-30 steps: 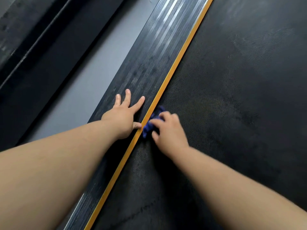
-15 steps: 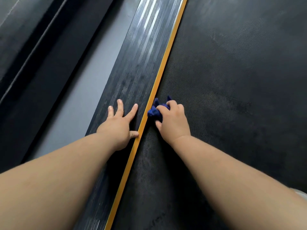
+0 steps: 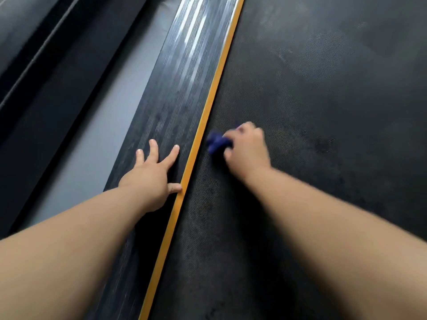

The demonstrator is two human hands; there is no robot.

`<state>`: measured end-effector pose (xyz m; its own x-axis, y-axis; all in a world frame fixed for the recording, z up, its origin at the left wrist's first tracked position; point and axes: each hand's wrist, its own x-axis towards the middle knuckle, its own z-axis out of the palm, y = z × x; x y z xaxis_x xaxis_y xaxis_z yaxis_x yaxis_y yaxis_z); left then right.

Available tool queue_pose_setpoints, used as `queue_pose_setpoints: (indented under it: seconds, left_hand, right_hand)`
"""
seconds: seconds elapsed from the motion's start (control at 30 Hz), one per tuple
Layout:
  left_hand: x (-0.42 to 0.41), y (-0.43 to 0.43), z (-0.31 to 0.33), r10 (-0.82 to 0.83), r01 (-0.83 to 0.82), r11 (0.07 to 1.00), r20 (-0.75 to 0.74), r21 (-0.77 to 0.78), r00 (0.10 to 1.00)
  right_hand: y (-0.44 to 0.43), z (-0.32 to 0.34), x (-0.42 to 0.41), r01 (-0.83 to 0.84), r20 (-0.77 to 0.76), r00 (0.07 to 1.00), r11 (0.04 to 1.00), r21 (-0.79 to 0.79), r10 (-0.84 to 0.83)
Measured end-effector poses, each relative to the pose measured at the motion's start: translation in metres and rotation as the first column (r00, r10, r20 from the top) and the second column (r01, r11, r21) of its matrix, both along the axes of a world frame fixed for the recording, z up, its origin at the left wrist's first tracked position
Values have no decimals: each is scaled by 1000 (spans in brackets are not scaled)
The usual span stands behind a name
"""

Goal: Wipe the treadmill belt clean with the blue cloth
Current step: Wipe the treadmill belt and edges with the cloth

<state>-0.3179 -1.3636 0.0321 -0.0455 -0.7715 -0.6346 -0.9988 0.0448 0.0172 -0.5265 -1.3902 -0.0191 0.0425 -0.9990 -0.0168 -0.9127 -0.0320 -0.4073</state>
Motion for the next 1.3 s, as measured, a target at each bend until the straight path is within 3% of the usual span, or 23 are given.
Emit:
queue_pose_setpoints:
  seconds: [0.07, 0.1, 0.23, 0.33, 0.4, 0.43, 0.5, 0.57, 0.6, 0.67, 0.73, 0.83, 0.87, 0.93, 1.0, 1.07, 1.1, 1.2, 1.3]
  left_hand:
    - [0, -1, 0, -7, 7, 1000, 6, 1, 1000]
    - [0, -1, 1, -5, 5, 1000, 7, 5, 1000]
    - [-2, 0, 2, 20, -20, 1000, -26, 0, 999]
    - [-2, 0, 3, 32, -32, 999, -47, 1, 998]
    - [-2, -1, 2, 34, -34, 999, -51, 3, 998]
    - [-2, -2, 2, 31, -31, 1000, -49, 3, 998]
    - [-2, -2, 1, 25, -25, 1000, -43, 1, 999]
    - [-3, -2, 2, 19, -19, 1000, -27, 5, 999]
    - [-3, -2, 2, 17, -17, 1000, -21, 9, 1000]
    - [-5, -2, 2, 20, -20, 1000, -20, 14, 1000]
    - [-4, -2, 3, 24, -23, 1000, -21, 14, 999]
    - [-4, -2, 4, 11, -11, 1000, -21, 11, 1000]
    - [-5, -2, 4, 5, -5, 1000, -19, 9, 1000]
    - [-5, -3, 3, 3, -3, 1000, -10, 13, 1000]
    - [-5, -2, 2, 13, -13, 1000, -6, 29, 1000]
    - [-6, -3, 3, 17, -17, 999, 12, 38, 1000]
    - [-8, -3, 4, 19, -21, 999, 29, 47, 999]
    - [-24, -6, 7, -45, 45, 999, 92, -7, 995]
    - [-53, -1, 3, -221, 222, 963, 23, -153, 975]
  right_hand:
    - [-28, 7, -15, 239, -45, 971, 970, 55, -236]
    - [-26, 9, -13, 247, -54, 969, 966, 72, -243]
    - [65, 3, 16, -107, 90, 991, 990, 87, 99]
    - [116, 4, 15, -401, 177, 908, 909, 113, 379]
    - [96, 3, 0, -474, 127, 878, 874, 109, 461]
    - [78, 4, -7, -396, 85, 918, 912, 108, 388]
    - [33, 2, -27, -61, -6, 998, 996, 69, 62]
    - [5, 5, -37, 254, -22, 967, 963, 87, -253]
    - [7, 7, -30, 286, -48, 958, 953, 96, -283]
    - [39, 7, -6, 155, -49, 988, 981, 115, -150]
    - [91, 5, 19, -85, 64, 995, 988, 127, 78]
    - [115, 7, 12, -479, 95, 878, 867, 138, 470]
    - [101, 8, -2, -517, 43, 856, 847, 126, 516]
    - [67, 9, -30, -371, -68, 923, 923, 101, 378]
    - [36, 9, -66, 28, -118, 993, 997, 68, -20]
    - [32, 9, -77, 330, -110, 940, 942, 54, -323]
    - [39, 5, -70, 339, -150, 933, 939, 53, -328]
    - [92, -1, -20, 78, -11, 997, 996, 36, -78]
    - [136, 3, 2, -267, 120, 960, 956, 124, 252]
